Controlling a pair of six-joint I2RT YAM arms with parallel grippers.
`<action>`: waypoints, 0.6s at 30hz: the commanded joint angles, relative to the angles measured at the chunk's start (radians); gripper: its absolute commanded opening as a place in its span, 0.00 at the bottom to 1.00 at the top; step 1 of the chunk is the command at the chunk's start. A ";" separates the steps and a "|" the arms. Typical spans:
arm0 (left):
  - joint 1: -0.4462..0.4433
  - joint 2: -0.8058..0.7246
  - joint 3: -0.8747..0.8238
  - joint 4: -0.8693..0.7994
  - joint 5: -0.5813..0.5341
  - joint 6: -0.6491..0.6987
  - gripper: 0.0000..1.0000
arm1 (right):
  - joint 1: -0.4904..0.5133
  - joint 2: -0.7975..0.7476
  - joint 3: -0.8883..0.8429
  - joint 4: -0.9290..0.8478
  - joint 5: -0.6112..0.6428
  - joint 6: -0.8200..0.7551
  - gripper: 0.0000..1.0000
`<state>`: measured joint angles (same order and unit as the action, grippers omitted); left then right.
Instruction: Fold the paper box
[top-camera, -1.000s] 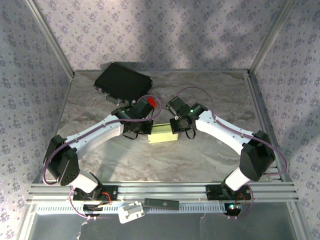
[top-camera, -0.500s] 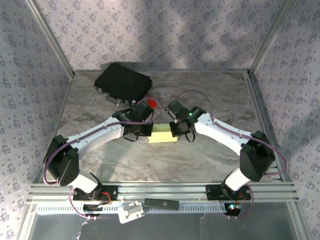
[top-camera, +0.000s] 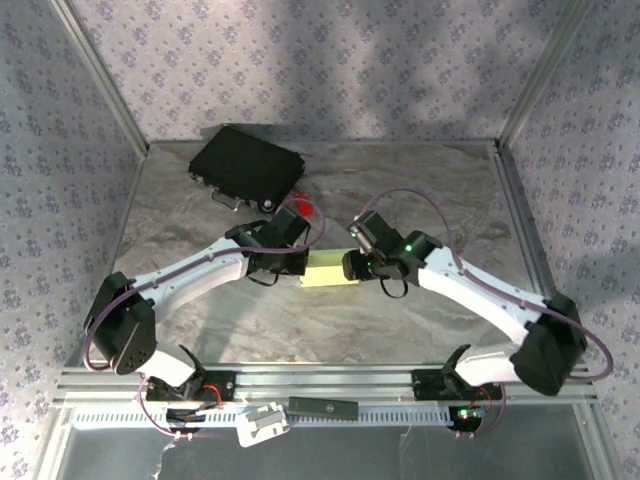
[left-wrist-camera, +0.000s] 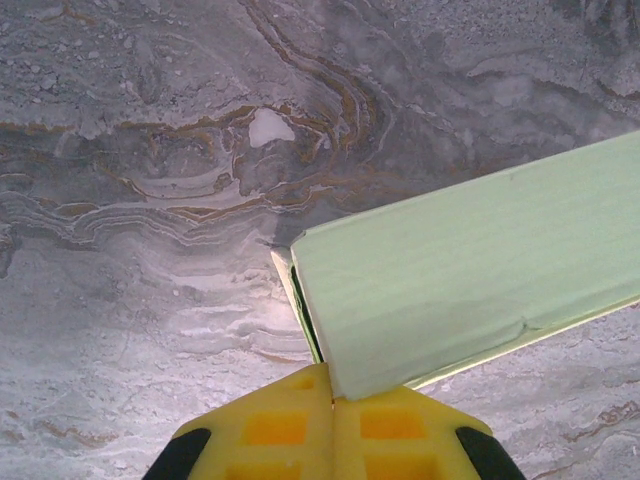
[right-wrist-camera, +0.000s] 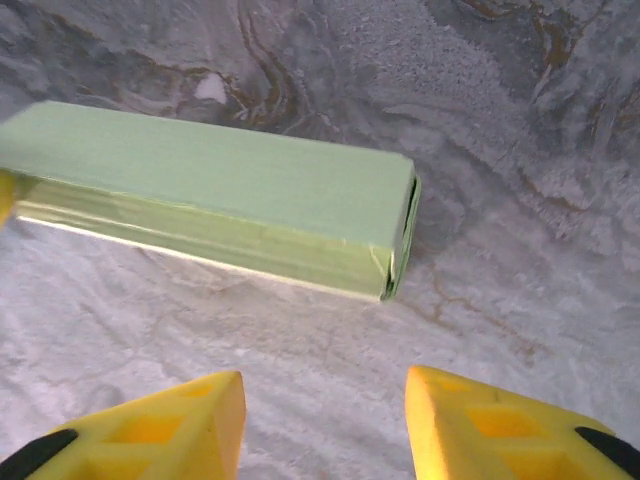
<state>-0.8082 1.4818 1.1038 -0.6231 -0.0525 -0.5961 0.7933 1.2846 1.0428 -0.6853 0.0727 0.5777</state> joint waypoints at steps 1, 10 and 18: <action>-0.012 -0.006 -0.002 -0.002 0.000 -0.014 0.00 | -0.029 -0.103 -0.072 0.079 -0.059 0.191 0.55; -0.019 -0.004 0.005 -0.010 -0.011 -0.016 0.00 | -0.186 -0.291 -0.361 0.506 -0.228 0.801 0.77; -0.023 0.002 0.010 -0.007 -0.012 -0.018 0.00 | -0.240 -0.158 -0.402 0.679 -0.378 0.992 0.78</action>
<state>-0.8211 1.4818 1.1038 -0.6231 -0.0650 -0.5964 0.5598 1.0885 0.6636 -0.1204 -0.2333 1.4372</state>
